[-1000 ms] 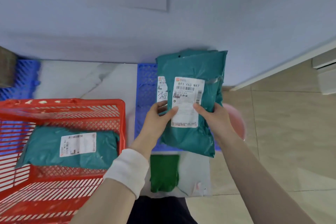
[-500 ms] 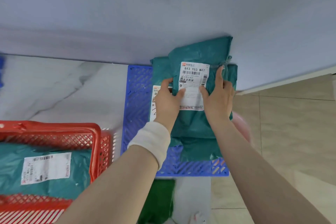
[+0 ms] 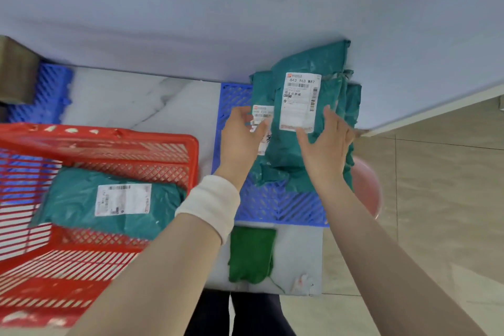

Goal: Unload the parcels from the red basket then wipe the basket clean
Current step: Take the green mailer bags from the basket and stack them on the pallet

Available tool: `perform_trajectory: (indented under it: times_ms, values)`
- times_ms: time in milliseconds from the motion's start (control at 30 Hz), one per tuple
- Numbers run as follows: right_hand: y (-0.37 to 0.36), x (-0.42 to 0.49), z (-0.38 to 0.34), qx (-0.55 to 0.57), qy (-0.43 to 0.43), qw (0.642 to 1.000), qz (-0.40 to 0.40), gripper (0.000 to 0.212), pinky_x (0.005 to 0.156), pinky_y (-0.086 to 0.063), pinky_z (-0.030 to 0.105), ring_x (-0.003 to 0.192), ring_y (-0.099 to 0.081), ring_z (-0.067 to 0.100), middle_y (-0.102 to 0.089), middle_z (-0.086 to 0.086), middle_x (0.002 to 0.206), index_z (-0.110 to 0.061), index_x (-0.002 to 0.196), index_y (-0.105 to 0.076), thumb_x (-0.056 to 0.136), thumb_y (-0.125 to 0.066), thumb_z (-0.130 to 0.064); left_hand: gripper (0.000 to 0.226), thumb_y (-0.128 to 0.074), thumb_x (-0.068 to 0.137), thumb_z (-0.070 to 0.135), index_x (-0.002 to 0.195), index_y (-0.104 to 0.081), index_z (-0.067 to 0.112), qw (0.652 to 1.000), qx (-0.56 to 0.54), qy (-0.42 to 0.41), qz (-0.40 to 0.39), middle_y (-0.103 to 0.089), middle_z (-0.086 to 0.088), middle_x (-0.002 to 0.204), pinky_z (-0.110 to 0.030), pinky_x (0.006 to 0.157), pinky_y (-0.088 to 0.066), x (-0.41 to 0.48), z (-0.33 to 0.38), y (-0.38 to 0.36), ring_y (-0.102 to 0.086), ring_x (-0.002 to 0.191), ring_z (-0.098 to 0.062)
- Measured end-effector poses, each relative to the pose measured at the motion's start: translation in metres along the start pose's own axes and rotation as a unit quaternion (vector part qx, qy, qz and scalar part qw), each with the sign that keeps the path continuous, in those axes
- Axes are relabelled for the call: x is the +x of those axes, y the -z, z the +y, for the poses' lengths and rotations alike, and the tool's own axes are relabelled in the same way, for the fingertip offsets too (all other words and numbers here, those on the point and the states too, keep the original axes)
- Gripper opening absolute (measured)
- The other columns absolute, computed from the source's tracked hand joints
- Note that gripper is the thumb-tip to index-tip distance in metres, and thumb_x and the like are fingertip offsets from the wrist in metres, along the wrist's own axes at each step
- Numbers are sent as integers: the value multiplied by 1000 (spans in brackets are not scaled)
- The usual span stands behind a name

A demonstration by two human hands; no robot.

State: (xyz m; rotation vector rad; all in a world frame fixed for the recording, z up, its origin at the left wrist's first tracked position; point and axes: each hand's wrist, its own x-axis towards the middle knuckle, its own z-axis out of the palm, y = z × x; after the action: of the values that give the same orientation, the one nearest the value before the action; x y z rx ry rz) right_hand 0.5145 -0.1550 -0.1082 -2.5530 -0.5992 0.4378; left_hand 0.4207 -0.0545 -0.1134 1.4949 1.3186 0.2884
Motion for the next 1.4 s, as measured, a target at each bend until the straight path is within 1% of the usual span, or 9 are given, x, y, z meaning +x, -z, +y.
perform_trajectory:
  times_ms: [200, 367, 533, 733, 933, 1067, 1200, 1267, 1400]
  values:
    - [-14, -84, -52, 52, 22, 998, -25, 61, 111, -21, 32, 132, -30, 28, -40, 13, 140, -9, 138, -38, 85, -62, -30, 39, -64, 84, 18, 118, -51, 5, 999, 30, -40, 10, -61, -9, 116, -27, 89, -44, -49, -24, 67, -58, 105, -21]
    - [-49, -153, -102, 72, 43, 995, -54, 58, 109, -22, 31, 130, -32, 29, -42, 13, 138, -8, 136, -42, 86, -61, -30, 35, -64, 83, 17, 115, -54, 5, 999, 23, -38, 19, -62, -8, 114, -21, 88, -42, -65, -63, 134, -59, 104, -20]
    - [-105, -219, -145, 42, 47, 996, -65, 61, 104, -20, 29, 124, -42, 36, -50, 18, 130, -3, 129, -49, 77, -57, -34, 34, -64, 82, 18, 112, -54, 6, 997, 66, -38, -5, -63, -10, 114, -32, 92, -44, -63, -117, 216, -58, 106, -24]
    - [-167, -262, -161, -18, -96, 967, -236, 76, 110, -22, 37, 134, -30, 30, -39, 15, 142, -6, 141, -32, 82, -64, -43, 49, -64, 83, 27, 125, -47, 9, 983, 174, 57, -18, -54, -12, 127, -36, 97, -40, -49, -196, 304, -51, 117, -27]
    - [-205, -249, -148, -9, -166, 927, -335, 68, 108, -34, 45, 125, -48, 32, -56, 13, 130, -9, 130, -47, 77, -70, -44, 85, -69, 76, 41, 140, -26, 6, 955, 238, 176, -26, -36, -18, 143, -42, 110, -28, -18, -262, 336, -32, 134, -32]
    - [-263, -229, -111, -51, -216, 916, -333, 108, 106, -38, 43, 126, -48, 30, -52, 10, 136, -14, 135, -42, 50, -60, -78, 95, -68, 73, 49, 143, -17, 10, 938, 282, 202, -8, -28, -21, 147, -45, 111, -23, 13, -296, 333, -24, 137, -35]
    - [-297, -211, -101, -40, -262, 912, -314, 92, 110, -34, 43, 132, -40, 34, -42, 15, 143, -6, 141, -31, 74, -63, -60, 101, -69, 71, 50, 144, -11, 11, 935, 267, 235, 5, -23, -24, 146, -49, 111, -23, 35, -315, 324, -22, 137, -38]
    - [-311, -205, -99, -18, -294, 907, -301, 86, 107, -38, 41, 128, -45, 34, -45, 16, 140, -3, 139, -35, 77, -60, -57, 104, -70, 69, 53, 143, -12, 7, 930, 259, 259, 23, -24, -24, 145, -49, 111, -24, 44, -319, 321, -24, 136, -39]
    - [-321, -206, -100, 15, -319, 905, -282, 64, 96, -43, 36, 119, -53, 33, -54, 15, 132, 0, 129, -48, 86, -56, -46, 95, -69, 63, 61, 130, -40, 0, 940, 216, 262, -16, -50, -20, 133, -44, 103, -41, 50, -329, 322, -48, 122, -35]
